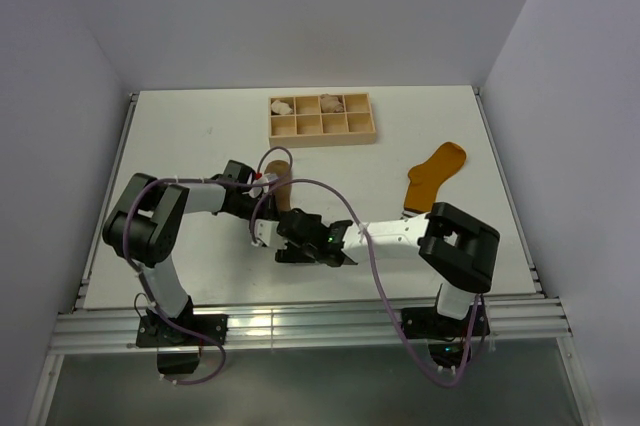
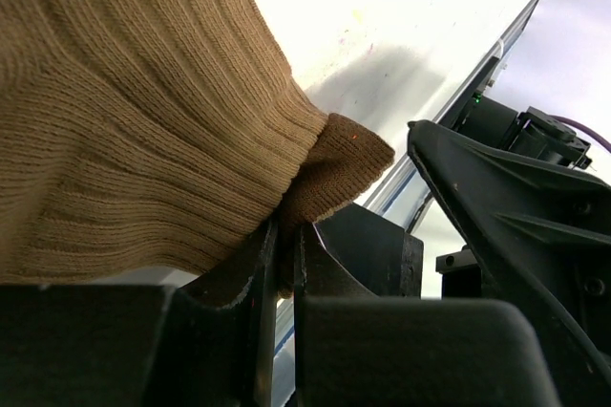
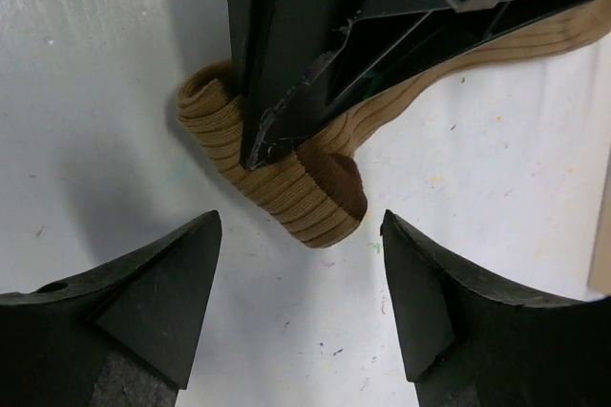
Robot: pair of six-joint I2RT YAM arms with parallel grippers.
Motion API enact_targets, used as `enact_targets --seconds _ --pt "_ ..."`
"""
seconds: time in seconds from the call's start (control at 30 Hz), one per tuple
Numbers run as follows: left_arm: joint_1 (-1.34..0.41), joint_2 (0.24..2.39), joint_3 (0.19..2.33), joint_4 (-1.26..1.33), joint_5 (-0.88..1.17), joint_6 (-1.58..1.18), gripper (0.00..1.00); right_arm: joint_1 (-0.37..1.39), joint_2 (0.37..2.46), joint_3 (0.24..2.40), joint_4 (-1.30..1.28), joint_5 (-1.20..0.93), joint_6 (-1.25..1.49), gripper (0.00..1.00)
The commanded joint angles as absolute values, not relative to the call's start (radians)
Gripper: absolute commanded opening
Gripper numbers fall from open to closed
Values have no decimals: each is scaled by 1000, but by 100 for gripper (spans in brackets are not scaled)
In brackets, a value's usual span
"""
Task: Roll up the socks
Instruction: Roll the sock at the center of the board.
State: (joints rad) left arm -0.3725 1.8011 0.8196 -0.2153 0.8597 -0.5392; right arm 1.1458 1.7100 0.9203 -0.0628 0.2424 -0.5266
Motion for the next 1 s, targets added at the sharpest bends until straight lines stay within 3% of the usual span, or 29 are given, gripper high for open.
enact_targets --seconds 0.0,0.4,0.53,0.63,0.73,0.97 --pt "-371 1832 827 -267 830 -503 0 1167 1730 962 -25 310 -561 75" --pt "-371 1833 828 -271 834 -500 0 1203 1776 971 -12 337 -600 71" --pt "-371 1830 827 -276 834 -500 0 1203 1792 997 -58 304 -601 58" --pt "-371 1822 824 -270 838 -503 0 1206 1812 1011 -80 293 -603 55" --pt "-371 1822 824 -273 842 -502 0 1203 1818 1017 -90 278 -603 40" --pt "-370 1816 825 -256 851 -515 1 1203 1844 1052 -144 246 -606 24"
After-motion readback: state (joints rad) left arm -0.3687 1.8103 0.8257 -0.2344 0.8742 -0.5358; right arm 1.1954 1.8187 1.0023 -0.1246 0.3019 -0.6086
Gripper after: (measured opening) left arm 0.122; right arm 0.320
